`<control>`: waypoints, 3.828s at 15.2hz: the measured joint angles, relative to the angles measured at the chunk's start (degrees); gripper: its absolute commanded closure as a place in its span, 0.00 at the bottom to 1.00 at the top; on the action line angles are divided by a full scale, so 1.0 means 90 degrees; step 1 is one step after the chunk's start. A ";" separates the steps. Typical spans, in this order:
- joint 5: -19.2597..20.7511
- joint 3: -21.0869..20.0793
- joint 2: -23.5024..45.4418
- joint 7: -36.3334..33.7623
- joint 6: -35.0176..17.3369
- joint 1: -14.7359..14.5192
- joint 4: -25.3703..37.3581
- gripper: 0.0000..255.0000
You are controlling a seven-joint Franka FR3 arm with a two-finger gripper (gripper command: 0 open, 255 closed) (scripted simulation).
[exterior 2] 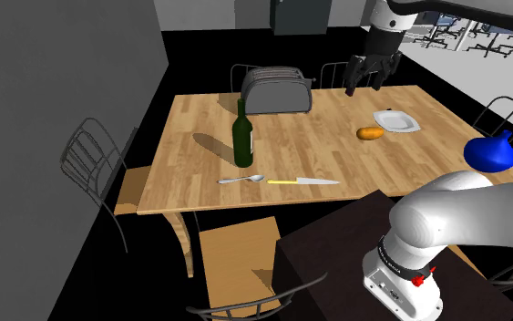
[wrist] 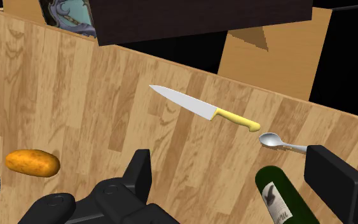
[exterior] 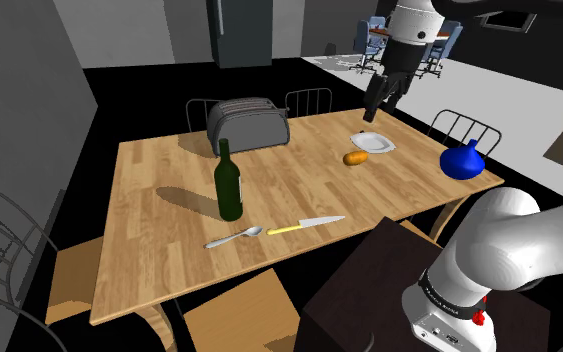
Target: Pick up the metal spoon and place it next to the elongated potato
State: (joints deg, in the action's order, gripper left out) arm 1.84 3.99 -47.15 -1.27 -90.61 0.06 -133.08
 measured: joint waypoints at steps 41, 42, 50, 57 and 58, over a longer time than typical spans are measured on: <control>0.0372 -0.1520 0.8704 -0.3730 -0.3653 -0.0871 0.2817 0.00; 0.0388 -0.1510 0.8872 -0.3772 -0.3688 -0.0904 0.2917 0.00; 0.0464 -0.1448 0.9311 -0.3832 -0.4156 -0.0942 0.2856 0.00; 0.0467 -0.1446 0.9332 -0.3838 -0.4185 -0.0946 0.2850 1.00; 0.0468 -0.1446 0.9330 -0.3838 -0.4186 -0.0946 0.2851 1.00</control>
State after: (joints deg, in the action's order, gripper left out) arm 6.05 -9.03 36.82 -35.81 -128.28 -8.45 -107.42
